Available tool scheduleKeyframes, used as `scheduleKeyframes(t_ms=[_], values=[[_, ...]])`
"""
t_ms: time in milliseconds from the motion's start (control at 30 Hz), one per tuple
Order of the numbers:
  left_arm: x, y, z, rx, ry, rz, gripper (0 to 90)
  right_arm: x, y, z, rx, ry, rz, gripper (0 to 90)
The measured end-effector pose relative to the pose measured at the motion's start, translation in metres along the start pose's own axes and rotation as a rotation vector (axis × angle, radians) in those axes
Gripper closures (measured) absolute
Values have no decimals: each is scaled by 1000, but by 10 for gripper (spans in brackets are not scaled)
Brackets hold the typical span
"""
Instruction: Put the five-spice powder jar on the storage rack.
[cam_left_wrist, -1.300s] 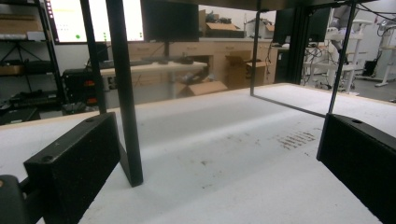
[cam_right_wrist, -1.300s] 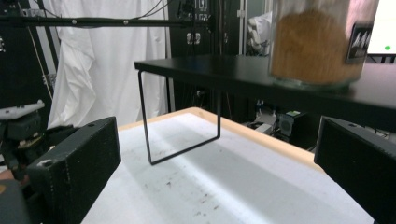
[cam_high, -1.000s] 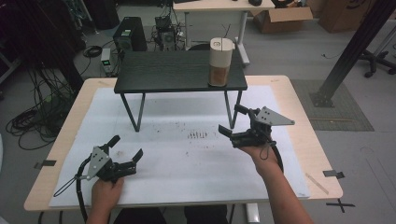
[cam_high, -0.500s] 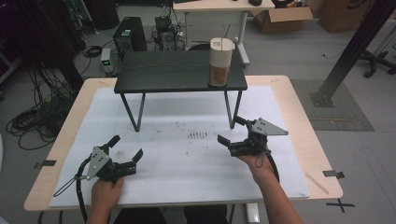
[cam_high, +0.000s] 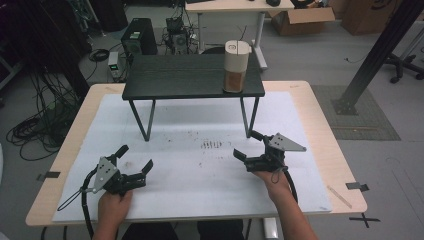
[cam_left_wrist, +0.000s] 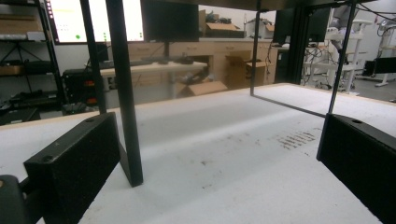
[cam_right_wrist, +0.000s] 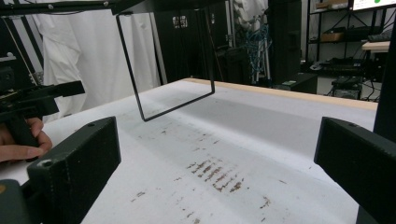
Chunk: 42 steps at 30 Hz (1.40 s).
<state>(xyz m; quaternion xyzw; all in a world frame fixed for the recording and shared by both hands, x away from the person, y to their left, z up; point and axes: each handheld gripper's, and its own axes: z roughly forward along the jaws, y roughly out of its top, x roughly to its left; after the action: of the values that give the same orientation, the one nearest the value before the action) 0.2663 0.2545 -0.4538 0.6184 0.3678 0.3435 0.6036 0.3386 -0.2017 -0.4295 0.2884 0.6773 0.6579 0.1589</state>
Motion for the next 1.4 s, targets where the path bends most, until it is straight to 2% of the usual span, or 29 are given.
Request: scheduleKeyframes(t_ms=[233,533,733,1100,1400], values=[[0,0,0,-1,0,1,2,-1,-7,-1,-9,-11,10,0],[0,0,0,-2,0,1,2,1,-20,-2,-15,-11,-3,0],[0,0,0,-1,1,1,2,4,-22,-5,-36,-7,-33,0],[0,0,0,-1,1,1,2,14,-26,-10,-97,1,-139,0],[0,0,0,-1,0,0,2,16,-27,-11,-107,5,-165,0]])
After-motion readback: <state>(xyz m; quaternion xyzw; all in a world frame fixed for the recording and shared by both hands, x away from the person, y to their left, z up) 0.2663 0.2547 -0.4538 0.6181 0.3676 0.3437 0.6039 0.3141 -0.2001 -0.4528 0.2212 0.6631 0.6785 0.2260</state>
